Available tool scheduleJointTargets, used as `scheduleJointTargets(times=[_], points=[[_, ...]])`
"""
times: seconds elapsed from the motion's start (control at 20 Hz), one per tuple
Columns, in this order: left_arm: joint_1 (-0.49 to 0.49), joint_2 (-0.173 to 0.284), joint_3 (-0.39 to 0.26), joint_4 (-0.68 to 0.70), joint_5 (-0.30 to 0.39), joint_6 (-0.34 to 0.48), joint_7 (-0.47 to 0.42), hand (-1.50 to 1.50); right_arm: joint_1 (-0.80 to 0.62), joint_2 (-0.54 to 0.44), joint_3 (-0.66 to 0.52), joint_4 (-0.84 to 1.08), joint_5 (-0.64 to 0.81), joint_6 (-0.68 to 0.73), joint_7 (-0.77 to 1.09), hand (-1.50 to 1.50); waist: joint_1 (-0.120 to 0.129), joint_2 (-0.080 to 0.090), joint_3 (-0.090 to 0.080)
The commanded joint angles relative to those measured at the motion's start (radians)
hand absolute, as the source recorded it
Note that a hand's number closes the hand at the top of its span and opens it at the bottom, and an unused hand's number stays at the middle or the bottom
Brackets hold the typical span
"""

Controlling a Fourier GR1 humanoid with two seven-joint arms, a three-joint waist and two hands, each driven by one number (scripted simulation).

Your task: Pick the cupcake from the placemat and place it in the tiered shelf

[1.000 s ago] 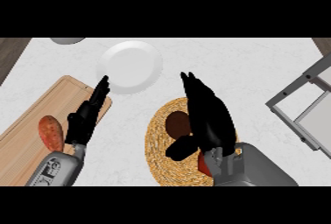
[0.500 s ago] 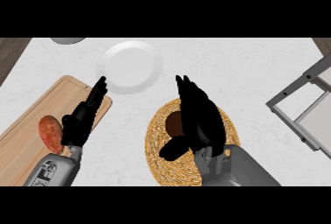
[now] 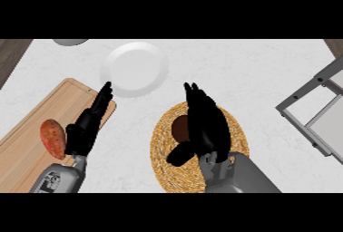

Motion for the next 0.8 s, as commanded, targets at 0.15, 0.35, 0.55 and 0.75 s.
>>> scheduleJointTargets(times=[0.15, 0.35, 0.55, 0.75], points=[[0.029, -0.004, 0.031, 0.006, 0.008, -0.048, -0.025, 0.00, -0.058, 0.018, 0.029, 0.064, -0.010, 0.018, 0.169, -1.50, 0.006, 0.001, 0.000], [0.016, -0.020, 0.046, 0.068, -0.028, -0.041, -0.072, 0.00, 0.013, 0.018, 0.075, 0.035, 0.023, -0.009, 0.163, -1.50, 0.000, 0.000, 0.000], [0.008, -0.012, 0.085, 0.115, -0.009, -0.088, -0.120, 0.00, 0.004, 0.018, 0.043, 0.141, 0.037, -0.041, 0.088, -1.50, 0.002, 0.003, 0.000], [-0.034, -0.075, 0.043, 0.031, -0.061, -0.023, 0.026, 0.00, 0.007, 0.018, 0.009, 0.148, 0.045, -0.003, 0.069, -1.50, 0.000, 0.001, 0.000]])
